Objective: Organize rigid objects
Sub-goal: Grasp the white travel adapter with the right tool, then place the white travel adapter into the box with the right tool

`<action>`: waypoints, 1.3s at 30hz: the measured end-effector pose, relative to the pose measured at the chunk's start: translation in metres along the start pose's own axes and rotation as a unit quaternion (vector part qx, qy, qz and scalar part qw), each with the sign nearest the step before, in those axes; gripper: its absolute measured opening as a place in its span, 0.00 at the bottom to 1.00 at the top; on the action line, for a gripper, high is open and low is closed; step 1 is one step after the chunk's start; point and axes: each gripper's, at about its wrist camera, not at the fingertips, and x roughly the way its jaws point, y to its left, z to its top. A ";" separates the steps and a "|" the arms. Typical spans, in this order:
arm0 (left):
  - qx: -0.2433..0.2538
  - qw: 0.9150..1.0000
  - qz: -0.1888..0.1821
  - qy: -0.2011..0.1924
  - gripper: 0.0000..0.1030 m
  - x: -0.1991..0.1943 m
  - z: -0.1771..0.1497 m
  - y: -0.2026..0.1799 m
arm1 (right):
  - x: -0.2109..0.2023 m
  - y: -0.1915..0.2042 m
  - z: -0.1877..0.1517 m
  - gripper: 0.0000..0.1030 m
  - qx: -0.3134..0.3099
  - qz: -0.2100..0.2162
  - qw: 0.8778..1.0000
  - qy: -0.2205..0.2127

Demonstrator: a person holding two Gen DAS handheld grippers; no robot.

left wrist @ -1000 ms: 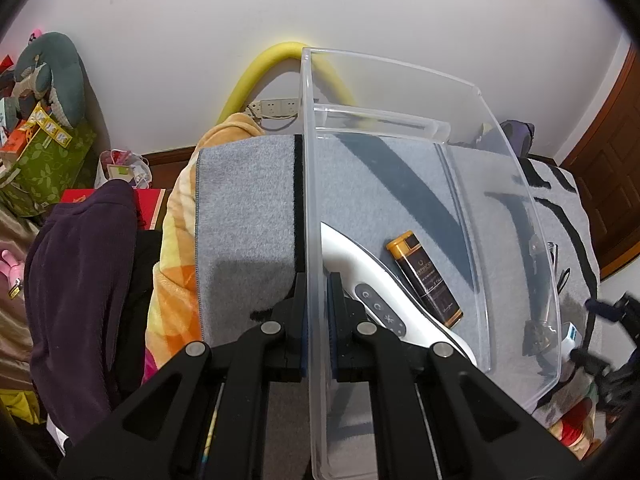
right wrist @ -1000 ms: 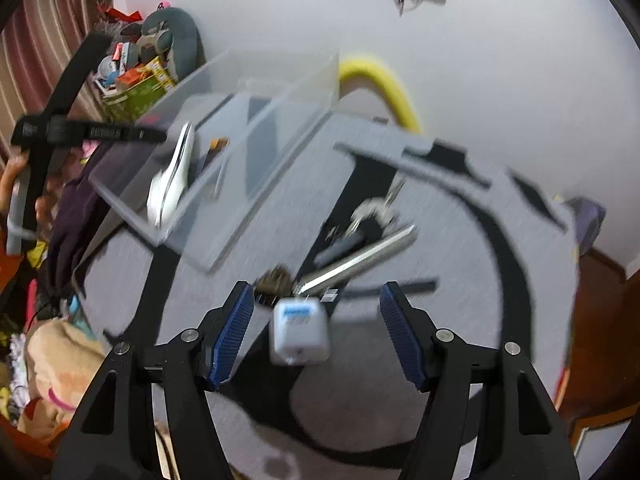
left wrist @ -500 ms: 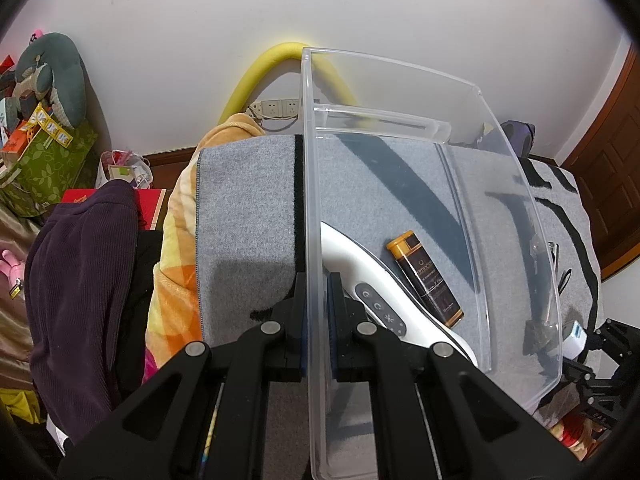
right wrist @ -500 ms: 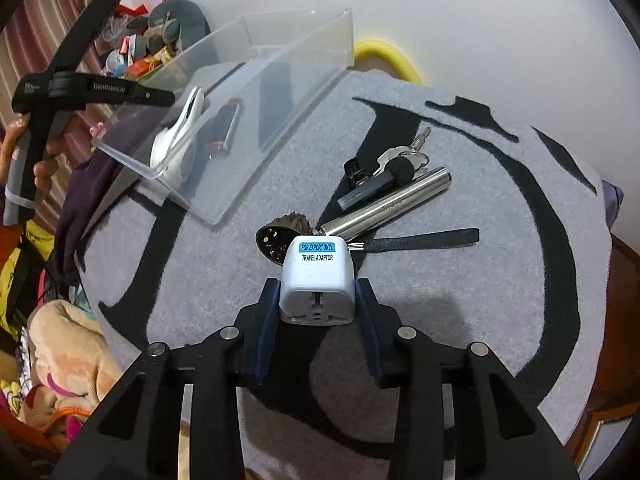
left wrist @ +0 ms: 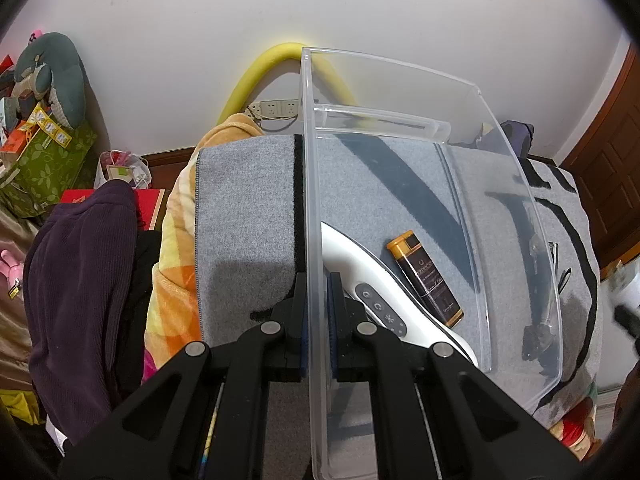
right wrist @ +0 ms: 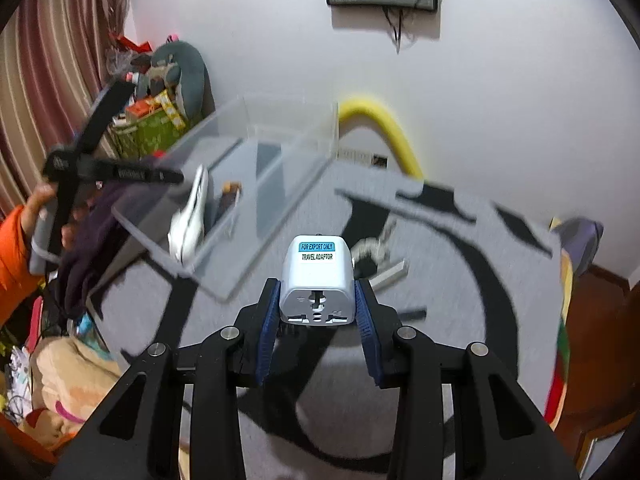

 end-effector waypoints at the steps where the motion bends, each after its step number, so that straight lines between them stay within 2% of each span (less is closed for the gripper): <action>1: 0.000 1.000 0.000 0.000 0.07 0.000 0.000 0.000 | -0.003 0.001 0.008 0.33 -0.003 -0.001 1.000 -0.010; 7: 0.000 1.000 -0.002 0.000 0.06 0.000 0.001 0.000 | -0.003 0.014 0.051 0.33 -0.018 0.004 0.999 -0.050; 11: 0.000 1.000 -0.002 0.000 0.07 0.001 0.001 0.000 | 0.007 0.029 0.075 0.33 -0.031 0.011 0.998 -0.061; 16: -0.001 1.000 -0.003 0.001 0.07 0.001 0.001 0.001 | 0.029 0.050 0.099 0.33 -0.037 0.016 0.997 -0.059; 19: -0.001 1.000 -0.004 0.000 0.07 0.001 0.001 0.001 | 0.051 0.060 0.109 0.33 -0.040 0.021 0.998 -0.039; 28: -0.001 1.000 -0.005 0.000 0.06 0.001 0.000 0.001 | 0.123 0.076 0.100 0.33 -0.078 -0.003 0.996 0.043; 33: 0.001 1.000 -0.006 0.000 0.06 0.002 0.000 0.001 | 0.135 0.088 0.089 0.33 -0.113 -0.011 0.992 0.057; 35: 0.002 1.000 -0.006 0.001 0.06 0.002 0.000 0.001 | 0.134 0.095 0.084 0.33 -0.131 -0.027 0.990 0.053; 39: 0.001 1.000 -0.005 0.000 0.06 0.002 0.000 0.002 | 0.132 0.099 0.080 0.33 -0.138 -0.034 0.988 0.055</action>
